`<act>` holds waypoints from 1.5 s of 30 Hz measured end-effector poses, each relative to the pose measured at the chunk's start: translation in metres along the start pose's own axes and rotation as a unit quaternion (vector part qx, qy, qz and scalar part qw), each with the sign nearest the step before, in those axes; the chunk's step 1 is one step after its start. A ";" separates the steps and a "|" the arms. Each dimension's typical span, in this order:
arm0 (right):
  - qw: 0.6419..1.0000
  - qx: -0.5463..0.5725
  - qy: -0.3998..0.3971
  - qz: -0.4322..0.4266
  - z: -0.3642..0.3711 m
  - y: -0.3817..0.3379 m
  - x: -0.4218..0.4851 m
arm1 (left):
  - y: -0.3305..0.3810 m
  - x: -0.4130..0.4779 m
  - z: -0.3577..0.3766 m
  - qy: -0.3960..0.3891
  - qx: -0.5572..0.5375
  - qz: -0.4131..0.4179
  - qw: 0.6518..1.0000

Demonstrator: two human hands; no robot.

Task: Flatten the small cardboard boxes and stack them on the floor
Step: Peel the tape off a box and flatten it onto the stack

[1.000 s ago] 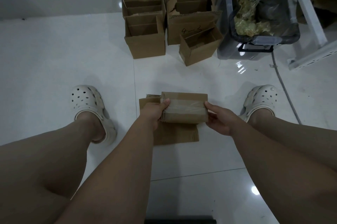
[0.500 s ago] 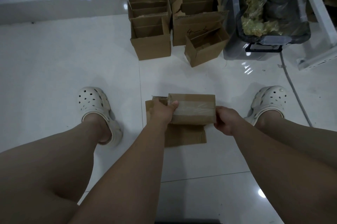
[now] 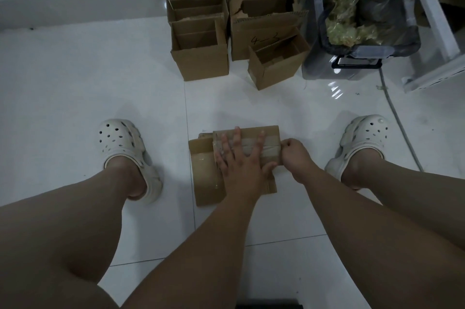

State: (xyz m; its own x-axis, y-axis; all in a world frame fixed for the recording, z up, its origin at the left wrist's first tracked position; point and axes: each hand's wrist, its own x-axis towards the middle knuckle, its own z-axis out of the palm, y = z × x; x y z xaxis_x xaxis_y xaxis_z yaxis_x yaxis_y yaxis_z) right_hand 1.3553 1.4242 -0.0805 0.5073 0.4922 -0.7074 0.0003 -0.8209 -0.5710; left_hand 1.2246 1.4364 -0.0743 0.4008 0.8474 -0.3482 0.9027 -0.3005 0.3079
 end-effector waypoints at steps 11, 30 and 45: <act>0.975 0.198 -0.098 0.004 -0.014 -0.001 -0.007 | -0.004 0.002 -0.007 -0.001 -0.039 0.003 0.999; 0.997 0.073 0.019 -0.013 -0.001 -0.001 -0.006 | -0.002 0.002 -0.008 -0.006 -0.034 -0.015 0.999; 0.998 0.011 0.047 -0.043 -0.019 -0.011 -0.013 | -0.003 0.000 -0.011 0.003 -0.046 -0.004 0.999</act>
State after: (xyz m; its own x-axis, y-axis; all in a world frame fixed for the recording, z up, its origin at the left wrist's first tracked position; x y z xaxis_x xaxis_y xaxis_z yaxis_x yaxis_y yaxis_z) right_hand 1.3647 1.4218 -0.0571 0.5842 0.5299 -0.6147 0.0287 -0.7704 -0.6369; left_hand 1.2200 1.4425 -0.0661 0.3924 0.8522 -0.3461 0.8877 -0.2523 0.3851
